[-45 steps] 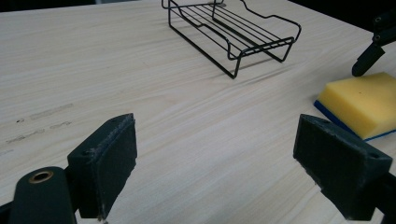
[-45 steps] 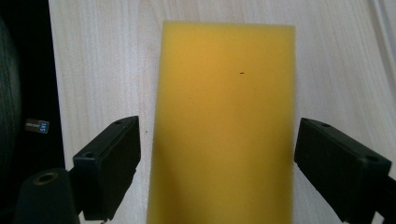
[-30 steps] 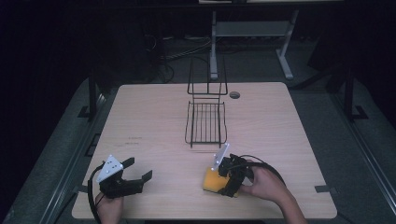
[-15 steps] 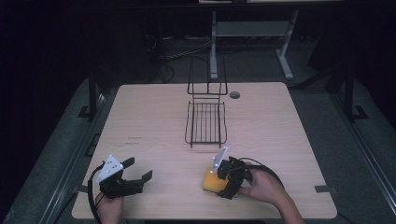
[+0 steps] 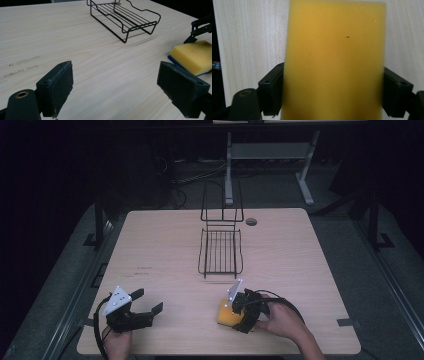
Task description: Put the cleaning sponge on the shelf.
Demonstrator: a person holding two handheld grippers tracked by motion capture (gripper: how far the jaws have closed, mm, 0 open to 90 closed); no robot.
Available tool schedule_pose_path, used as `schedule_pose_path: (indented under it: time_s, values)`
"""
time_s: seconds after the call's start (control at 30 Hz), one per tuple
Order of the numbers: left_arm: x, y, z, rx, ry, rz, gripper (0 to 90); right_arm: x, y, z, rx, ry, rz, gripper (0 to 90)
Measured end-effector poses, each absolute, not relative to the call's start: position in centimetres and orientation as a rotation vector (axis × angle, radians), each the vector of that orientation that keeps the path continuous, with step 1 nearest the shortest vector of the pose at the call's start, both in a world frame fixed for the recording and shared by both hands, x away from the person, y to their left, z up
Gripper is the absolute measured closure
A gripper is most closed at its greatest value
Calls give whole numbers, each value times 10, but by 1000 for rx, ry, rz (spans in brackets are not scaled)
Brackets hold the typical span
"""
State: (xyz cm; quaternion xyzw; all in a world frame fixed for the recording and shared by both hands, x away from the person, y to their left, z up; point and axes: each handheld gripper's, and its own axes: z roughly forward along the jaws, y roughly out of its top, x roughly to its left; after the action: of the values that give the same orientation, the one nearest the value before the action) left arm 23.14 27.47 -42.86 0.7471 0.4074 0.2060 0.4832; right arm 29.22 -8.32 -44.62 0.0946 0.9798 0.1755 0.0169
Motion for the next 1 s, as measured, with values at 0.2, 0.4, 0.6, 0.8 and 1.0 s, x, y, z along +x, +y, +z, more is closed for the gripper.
schedule_pose_path:
  time_s: [0.2,0.4,0.6,0.8,1.0]
  values:
    - [231,275,-429,1817,995,500,128,292,-83,-446,291,3044,545,212]
    - [232,274,-429,1822,991,500,128,292,-83,-445,285,3046,541,216]
    - [231,274,-429,1820,992,502,128,294,-82,-440,272,3049,547,216]
    - [231,275,-429,1816,993,502,128,298,-81,-436,261,3054,555,216]
    - [231,274,-429,1815,994,499,128,302,-81,-430,255,3056,583,216]
